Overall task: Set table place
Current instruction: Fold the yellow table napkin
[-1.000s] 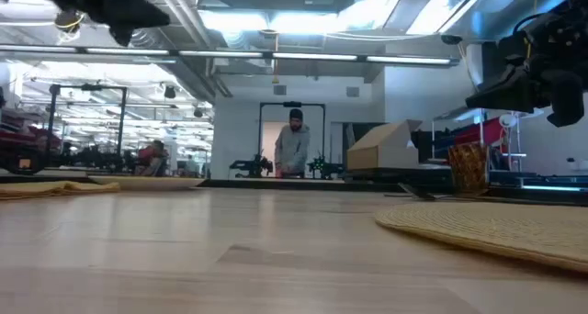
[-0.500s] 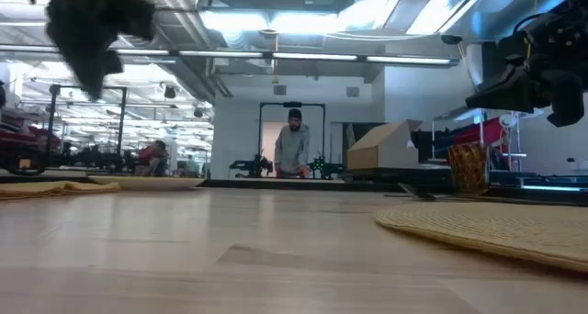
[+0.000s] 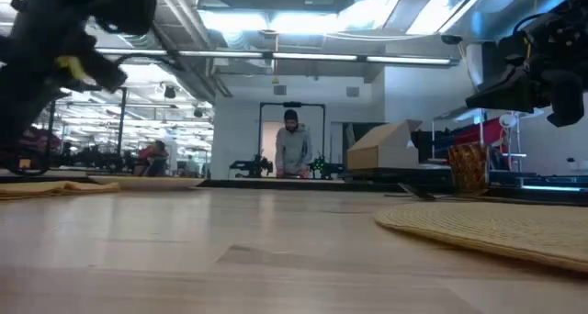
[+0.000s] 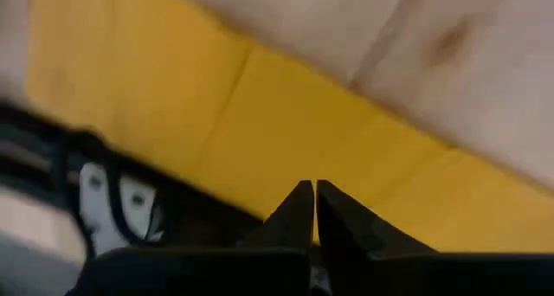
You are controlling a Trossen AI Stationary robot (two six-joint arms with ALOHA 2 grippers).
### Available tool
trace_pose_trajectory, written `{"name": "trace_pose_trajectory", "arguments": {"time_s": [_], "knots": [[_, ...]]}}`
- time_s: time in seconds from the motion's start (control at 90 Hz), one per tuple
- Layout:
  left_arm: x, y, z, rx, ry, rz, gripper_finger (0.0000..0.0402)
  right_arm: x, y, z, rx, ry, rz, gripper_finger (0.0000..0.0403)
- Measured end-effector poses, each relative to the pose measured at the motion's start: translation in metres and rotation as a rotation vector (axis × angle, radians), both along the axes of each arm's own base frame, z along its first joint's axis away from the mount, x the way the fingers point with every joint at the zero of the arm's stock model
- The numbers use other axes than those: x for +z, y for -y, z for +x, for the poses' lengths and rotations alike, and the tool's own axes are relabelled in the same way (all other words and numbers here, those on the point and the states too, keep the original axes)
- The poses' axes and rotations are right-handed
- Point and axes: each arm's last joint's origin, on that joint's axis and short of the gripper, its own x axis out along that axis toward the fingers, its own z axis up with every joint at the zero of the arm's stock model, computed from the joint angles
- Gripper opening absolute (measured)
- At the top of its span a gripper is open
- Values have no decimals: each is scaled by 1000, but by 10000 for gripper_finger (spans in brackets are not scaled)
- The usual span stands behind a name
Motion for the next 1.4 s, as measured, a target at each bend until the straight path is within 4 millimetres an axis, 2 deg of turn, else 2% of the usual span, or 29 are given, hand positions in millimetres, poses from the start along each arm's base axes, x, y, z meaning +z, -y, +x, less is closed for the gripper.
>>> {"name": "trace_pose_trajectory", "arguments": {"time_s": [0.2,0.389,0.467,0.611,0.878,1.022,1.1,1.222,1.4], "knots": [[-14,7,8,-9,-39,33,0,0,0,0,5,-9,-20,0],[-24,11,12,-8,-89,22,0,0,0,0,85,-161,-345,0],[-30,12,12,-1,-112,-3,0,1,0,0,100,-174,-392,0],[-41,12,8,1,-151,-37,0,4,-1,2,119,-123,-382,0],[-59,14,12,18,-21,-86,0,8,-3,3,199,-70,-367,0],[-62,12,12,35,-2,-94,0,8,-7,4,321,-42,-341,0],[-62,9,13,46,1,-99,0,8,-9,4,387,-14,-289,0],[-63,2,16,48,13,-121,0,13,-10,5,395,67,-195,0],[-63,-14,28,32,115,-124,0,20,-11,6,422,177,-90,0]]}}
